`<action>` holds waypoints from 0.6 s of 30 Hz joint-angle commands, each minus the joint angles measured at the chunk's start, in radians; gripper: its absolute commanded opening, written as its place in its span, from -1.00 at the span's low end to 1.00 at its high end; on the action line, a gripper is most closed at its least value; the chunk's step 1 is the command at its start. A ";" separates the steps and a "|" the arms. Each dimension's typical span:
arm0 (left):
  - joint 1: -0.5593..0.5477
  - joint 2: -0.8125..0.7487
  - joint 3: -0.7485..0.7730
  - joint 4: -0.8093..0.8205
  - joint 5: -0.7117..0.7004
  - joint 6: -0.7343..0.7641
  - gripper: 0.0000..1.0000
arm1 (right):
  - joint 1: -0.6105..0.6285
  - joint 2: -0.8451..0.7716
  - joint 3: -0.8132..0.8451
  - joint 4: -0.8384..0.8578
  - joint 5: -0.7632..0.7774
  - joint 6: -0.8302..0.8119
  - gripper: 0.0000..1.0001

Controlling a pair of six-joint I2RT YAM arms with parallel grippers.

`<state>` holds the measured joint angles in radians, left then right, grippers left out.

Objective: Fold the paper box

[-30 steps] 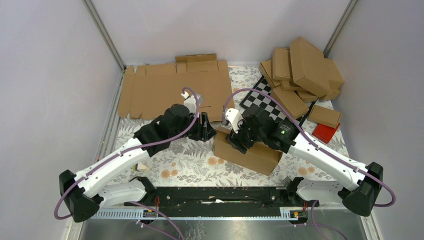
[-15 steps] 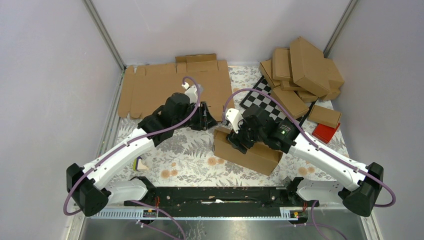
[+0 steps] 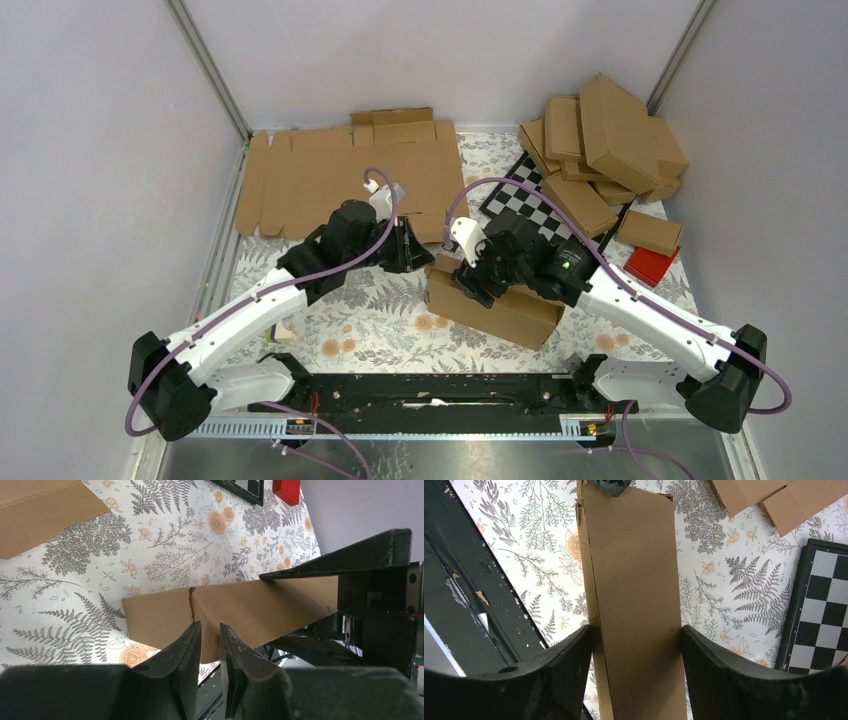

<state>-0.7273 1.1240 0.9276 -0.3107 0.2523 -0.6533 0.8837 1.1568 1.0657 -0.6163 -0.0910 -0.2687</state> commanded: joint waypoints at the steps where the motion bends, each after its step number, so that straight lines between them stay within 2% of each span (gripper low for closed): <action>1: 0.003 -0.033 -0.056 -0.006 0.018 -0.014 -0.53 | 0.001 0.003 0.011 -0.003 0.024 0.000 0.29; 7: 0.002 -0.034 -0.094 0.024 0.041 -0.038 -0.54 | 0.001 -0.001 0.014 -0.007 0.027 0.001 0.32; 10: 0.002 -0.042 -0.144 0.052 0.053 -0.054 -0.57 | 0.001 -0.004 0.013 -0.007 0.027 0.004 0.63; 13: 0.002 -0.065 -0.198 0.087 0.048 -0.072 -0.59 | 0.001 -0.006 0.015 -0.007 0.017 0.009 0.77; 15: 0.002 -0.073 -0.220 0.095 0.040 -0.074 -0.60 | 0.001 -0.007 0.020 -0.007 0.008 0.020 0.97; 18: 0.002 -0.080 -0.241 0.097 0.024 -0.071 -0.62 | 0.001 -0.014 0.034 -0.007 -0.014 0.044 0.99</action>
<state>-0.7223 1.0355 0.7471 -0.1307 0.2825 -0.7387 0.8837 1.1568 1.0657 -0.6193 -0.0898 -0.2573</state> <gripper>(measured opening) 0.202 0.988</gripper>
